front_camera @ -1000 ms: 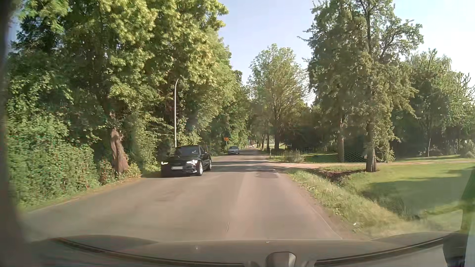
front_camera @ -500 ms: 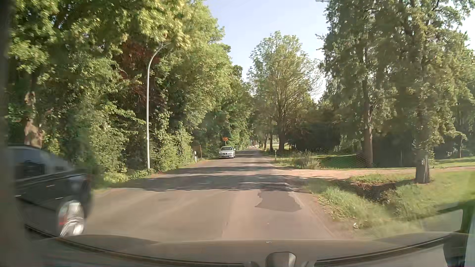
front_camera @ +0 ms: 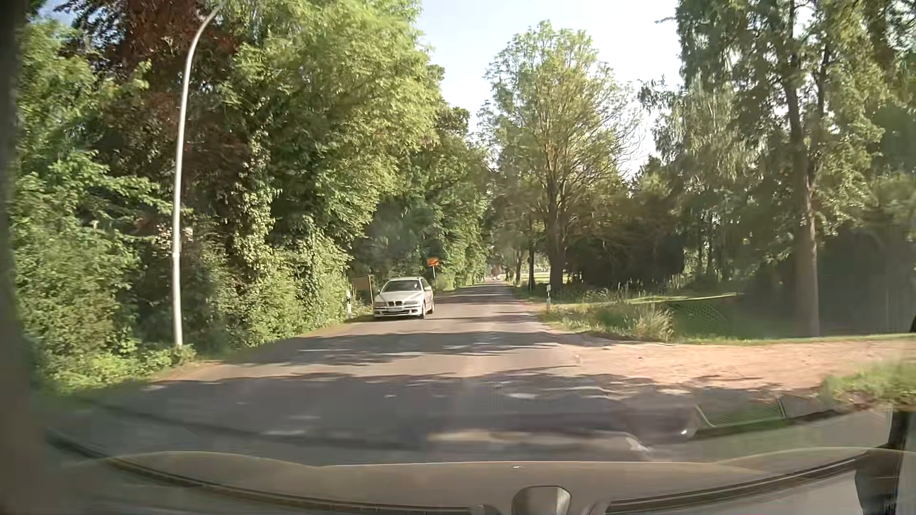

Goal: Follow the waypoints while adhering to traffic rules and regulations

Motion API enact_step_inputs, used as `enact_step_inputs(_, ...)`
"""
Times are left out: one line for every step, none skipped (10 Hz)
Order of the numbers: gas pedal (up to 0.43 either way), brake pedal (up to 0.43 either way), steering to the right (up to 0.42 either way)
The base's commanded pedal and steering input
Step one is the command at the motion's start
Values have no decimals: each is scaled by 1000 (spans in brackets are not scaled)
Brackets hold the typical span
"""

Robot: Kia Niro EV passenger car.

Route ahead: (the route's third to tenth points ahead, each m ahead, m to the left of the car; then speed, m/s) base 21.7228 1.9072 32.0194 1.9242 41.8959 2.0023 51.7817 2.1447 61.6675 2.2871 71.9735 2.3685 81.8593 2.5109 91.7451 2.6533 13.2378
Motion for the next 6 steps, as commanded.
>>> enact_step_inputs(220,6,-6)
enact_step_inputs(220,6,-6)
enact_step_inputs(220,6,-5)
enact_step_inputs(220,6,-2)
enact_step_inputs(220,6,0)
enact_step_inputs(220,6,1)
